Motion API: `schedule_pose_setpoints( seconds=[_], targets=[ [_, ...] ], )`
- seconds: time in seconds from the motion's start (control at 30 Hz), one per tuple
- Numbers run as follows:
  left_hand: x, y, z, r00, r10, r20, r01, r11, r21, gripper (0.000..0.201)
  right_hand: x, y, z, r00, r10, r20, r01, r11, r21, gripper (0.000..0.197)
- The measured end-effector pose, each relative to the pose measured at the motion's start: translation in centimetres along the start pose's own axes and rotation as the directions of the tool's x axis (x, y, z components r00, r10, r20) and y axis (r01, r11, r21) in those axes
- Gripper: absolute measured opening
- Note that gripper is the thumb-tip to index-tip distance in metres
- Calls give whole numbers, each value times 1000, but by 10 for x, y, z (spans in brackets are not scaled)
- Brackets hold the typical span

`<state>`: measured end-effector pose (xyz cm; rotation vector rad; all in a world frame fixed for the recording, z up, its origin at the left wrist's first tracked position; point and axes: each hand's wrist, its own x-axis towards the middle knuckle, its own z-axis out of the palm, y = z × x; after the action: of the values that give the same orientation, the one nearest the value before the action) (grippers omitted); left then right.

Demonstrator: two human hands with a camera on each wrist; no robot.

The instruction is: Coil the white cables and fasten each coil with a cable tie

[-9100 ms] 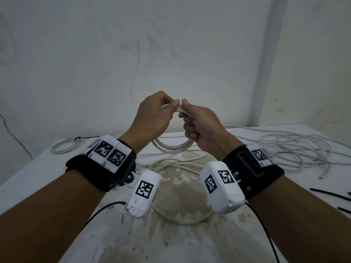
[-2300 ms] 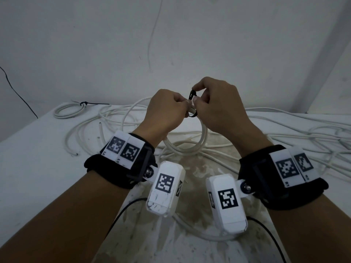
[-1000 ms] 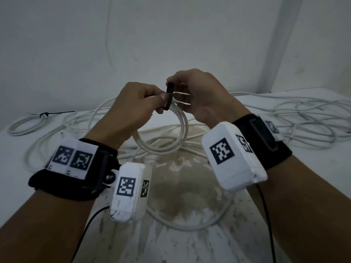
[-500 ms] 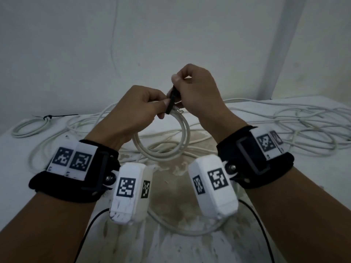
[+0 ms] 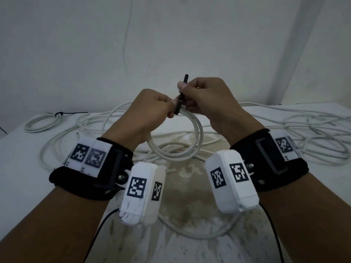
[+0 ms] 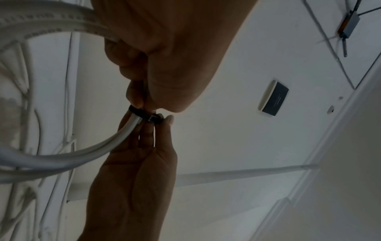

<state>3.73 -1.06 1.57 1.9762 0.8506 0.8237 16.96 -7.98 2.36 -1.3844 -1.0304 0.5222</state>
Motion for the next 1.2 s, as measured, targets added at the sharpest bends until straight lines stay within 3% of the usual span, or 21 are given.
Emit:
schedule_pose_setpoints(
  seconds=[0.17, 0.23, 0.43, 0.53, 0.63, 0.7, 0.87, 0.93, 1.0, 1.2],
  targets=[
    [-2, 0, 2, 998, 56, 14, -57, 998, 11, 39, 2, -3, 6, 985, -164, -50, 144, 950, -279, 24],
    [-4, 2, 4, 995, 96, 29, -97, 995, 19, 39, 5, -3, 6, 979, -186, -81, 145, 921, -361, 24],
    [-5, 5, 4, 986, 163, 41, -162, 986, -36, 39, 9, -3, -1, 974, -161, -161, 89, 919, -383, 24],
    [-9, 9, 8, 978, 195, 67, -193, 980, -36, 36, 7, -1, -5, 986, -65, -156, 11, 946, -323, 24],
    [-10, 12, 9, 956, 283, 71, -285, 958, 14, 31, 3, -1, -8, 987, 143, -80, -148, 986, -71, 21],
    [-9, 11, 9, 950, 307, 62, -309, 950, 33, 28, 1, -2, -9, 977, 206, -61, -205, 979, 15, 19],
    [-6, 10, 8, 966, 253, -54, -251, 967, 43, 39, 2, -6, -12, 980, 193, 57, -200, 968, 151, 22],
    [-5, 9, 8, 970, 223, -101, -221, 975, 31, 31, 1, -7, -12, 984, 148, 100, -161, 978, 135, 17],
    [-4, 9, 9, 977, 184, -112, -186, 982, -15, 18, 1, -7, -11, 990, 111, 90, -121, 986, 114, 11],
    [-4, 14, 8, 998, 32, -56, -43, 974, -222, 21, 5, -2, -7, 999, -41, -4, 41, 999, -22, 14]
  ],
)
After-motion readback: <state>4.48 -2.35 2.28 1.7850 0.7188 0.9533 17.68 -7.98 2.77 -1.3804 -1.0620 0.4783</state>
